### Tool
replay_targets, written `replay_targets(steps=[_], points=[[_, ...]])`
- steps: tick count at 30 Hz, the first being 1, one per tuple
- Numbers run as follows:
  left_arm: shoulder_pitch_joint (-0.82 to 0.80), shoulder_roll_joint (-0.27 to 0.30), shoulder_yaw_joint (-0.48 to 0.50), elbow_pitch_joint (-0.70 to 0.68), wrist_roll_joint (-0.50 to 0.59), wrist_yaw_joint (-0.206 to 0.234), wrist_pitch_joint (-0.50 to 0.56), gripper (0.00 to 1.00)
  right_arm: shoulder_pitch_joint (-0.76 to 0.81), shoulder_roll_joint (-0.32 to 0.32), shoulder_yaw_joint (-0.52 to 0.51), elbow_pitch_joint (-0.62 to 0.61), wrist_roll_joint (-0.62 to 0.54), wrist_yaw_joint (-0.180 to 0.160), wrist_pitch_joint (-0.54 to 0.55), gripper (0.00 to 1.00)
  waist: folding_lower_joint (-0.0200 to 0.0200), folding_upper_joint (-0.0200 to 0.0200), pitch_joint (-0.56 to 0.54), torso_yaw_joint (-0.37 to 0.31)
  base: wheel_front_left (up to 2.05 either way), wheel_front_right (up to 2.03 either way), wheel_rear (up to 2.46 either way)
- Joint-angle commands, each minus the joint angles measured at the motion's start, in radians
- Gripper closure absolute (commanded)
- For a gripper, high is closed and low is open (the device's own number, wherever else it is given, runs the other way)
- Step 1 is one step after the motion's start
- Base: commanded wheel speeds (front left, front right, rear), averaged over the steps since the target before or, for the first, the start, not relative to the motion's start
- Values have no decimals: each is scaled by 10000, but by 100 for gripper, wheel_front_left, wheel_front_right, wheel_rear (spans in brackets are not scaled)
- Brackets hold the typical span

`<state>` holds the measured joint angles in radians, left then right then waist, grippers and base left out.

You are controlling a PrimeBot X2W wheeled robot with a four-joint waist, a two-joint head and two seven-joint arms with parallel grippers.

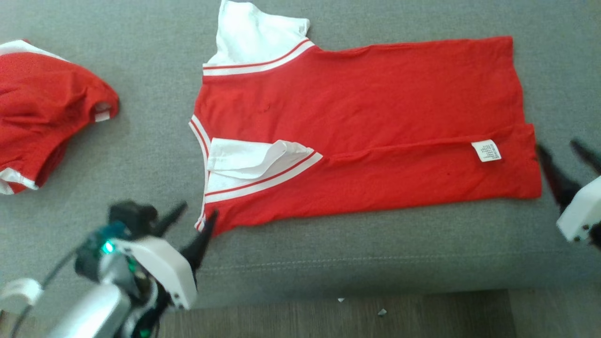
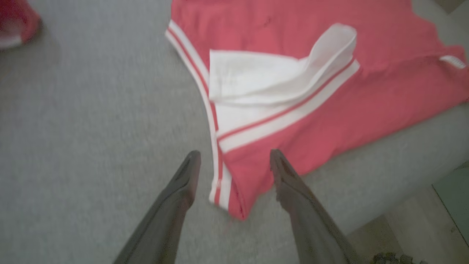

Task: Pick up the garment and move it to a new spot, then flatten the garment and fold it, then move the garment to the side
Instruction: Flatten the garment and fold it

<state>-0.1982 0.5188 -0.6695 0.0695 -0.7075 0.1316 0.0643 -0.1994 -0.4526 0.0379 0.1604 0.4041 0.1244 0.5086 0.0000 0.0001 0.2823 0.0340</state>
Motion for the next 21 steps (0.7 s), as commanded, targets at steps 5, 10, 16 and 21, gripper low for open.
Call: replay_targets(steps=[5,10,16,21], points=[[-1990,606,1230,-1332,150,264,214,0,2,416,-47,-2148,-578,63,-1284,0,0,-1,474,-46,0,0,0],[-4748,283,1334,-511,225,-203,1161,0,-202,734,457,-2739,-428,63,-1657,0,0,-1,1281,-241,0,0,0],[-7844,-105,873,1877,413,-1154,2696,0,-770,846,865,-2707,-284,63,-1769,0,0,-1,2312,-821,0,0,0],[-9673,-330,623,3393,665,-1490,3631,0,-1076,944,915,-2642,-339,63,-2005,0,0,-1,3037,-1220,0,0,0]])
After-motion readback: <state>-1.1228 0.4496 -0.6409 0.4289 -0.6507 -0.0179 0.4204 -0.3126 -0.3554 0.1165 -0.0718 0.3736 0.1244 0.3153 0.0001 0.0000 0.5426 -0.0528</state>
